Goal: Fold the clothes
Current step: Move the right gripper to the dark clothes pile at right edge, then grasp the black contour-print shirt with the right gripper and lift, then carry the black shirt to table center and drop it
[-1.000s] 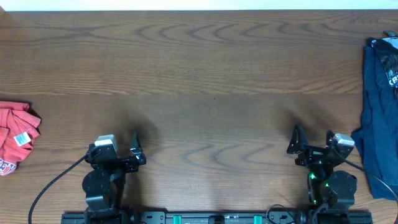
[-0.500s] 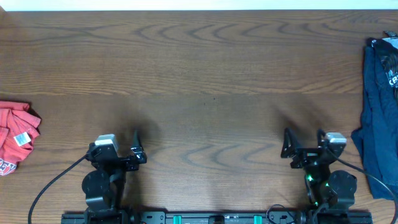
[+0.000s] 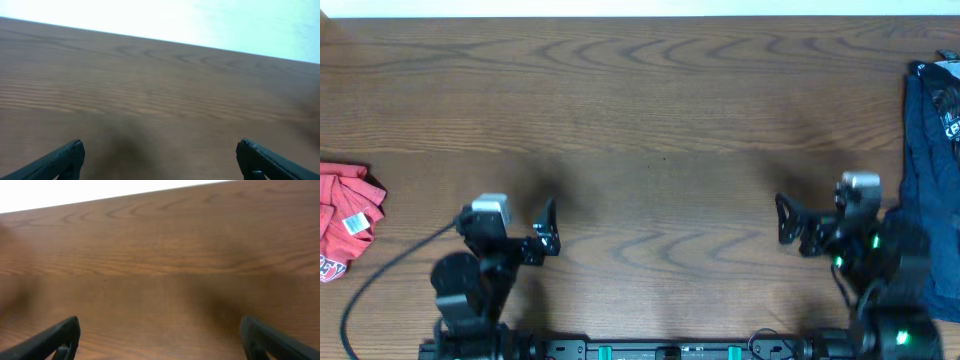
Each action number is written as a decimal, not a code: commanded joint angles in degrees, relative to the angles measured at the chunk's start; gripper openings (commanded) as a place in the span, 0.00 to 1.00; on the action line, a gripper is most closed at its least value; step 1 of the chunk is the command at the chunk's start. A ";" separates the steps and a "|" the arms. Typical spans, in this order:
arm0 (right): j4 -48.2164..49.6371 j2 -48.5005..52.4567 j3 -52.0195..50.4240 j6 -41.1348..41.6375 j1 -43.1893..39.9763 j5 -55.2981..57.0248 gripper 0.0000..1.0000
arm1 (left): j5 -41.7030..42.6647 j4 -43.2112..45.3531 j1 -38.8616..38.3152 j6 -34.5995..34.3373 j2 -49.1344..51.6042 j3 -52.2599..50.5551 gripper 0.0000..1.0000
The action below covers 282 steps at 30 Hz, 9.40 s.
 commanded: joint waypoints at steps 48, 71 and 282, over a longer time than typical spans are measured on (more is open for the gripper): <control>-45.59 63.23 51.56 -1.99 -22.53 9.86 0.99 | 19.30 -22.38 -1.95 2.23 40.72 26.23 0.98; -44.57 80.54 66.75 7.65 -44.89 24.46 0.99 | 11.78 -23.93 -14.56 2.67 41.57 25.90 0.98; -18.29 54.82 24.79 7.72 -14.64 5.05 0.69 | -0.48 -0.79 -15.10 -6.23 52.96 25.90 0.98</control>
